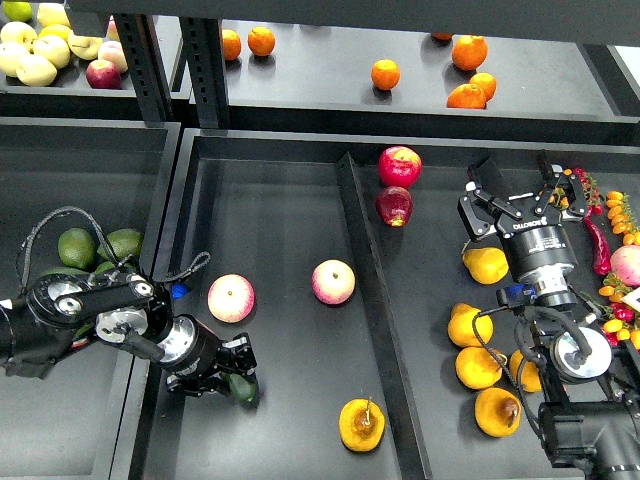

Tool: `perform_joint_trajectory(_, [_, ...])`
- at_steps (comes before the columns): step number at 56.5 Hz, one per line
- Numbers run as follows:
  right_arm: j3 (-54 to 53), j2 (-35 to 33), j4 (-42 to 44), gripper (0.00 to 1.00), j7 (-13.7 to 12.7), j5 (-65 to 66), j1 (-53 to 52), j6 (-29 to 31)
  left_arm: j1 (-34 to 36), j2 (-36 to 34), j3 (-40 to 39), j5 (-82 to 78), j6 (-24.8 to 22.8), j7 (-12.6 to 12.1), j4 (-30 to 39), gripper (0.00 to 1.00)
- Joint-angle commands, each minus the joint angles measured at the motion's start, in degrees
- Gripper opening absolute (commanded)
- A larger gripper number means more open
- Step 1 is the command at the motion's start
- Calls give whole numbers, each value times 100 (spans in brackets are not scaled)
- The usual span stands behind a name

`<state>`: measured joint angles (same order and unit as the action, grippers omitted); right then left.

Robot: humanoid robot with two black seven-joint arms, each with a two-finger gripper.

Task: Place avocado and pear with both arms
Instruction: 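Carry the avocado into the avocado bin and open the left gripper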

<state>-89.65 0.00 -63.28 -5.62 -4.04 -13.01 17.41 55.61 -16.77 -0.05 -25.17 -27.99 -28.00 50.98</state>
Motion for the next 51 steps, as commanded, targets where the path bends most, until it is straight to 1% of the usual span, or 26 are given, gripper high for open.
perform_joint_trajectory(1, [9, 0, 0, 100, 0, 0, 0, 0, 143, -511, -31, 346, -1, 0, 385, 39])
perform_joint_trajectory(4, [9, 0, 0, 100, 0, 0, 0, 0, 222, -853, -31, 425, -1, 0, 596, 40])
perform_joint_trajectory(5, [18, 0, 0, 100, 0, 0, 0, 0, 248, -1158, -22, 460, -1, 0, 736, 40])
perform_joint_trajectory(11, [18, 0, 0, 100, 0, 0, 0, 0, 248, -1705, -22, 469, -1, 0, 878, 40])
perform_joint_trajectory(25, [27, 0, -9, 100, 0, 0, 9, 0, 178, -2664, 84, 469, -1, 0, 913, 41])
perform_joint_trajectory(34, [53, 0, -44, 100, 0, 0, 9, -9, 47, -2945, 163, 460, -1, 0, 834, 43])
perform_joint_trajectory(51, [53, 0, -96, 100, 0, 0, 27, -9, -437, -2911, 163, 443, -1, 0, 386, 48])
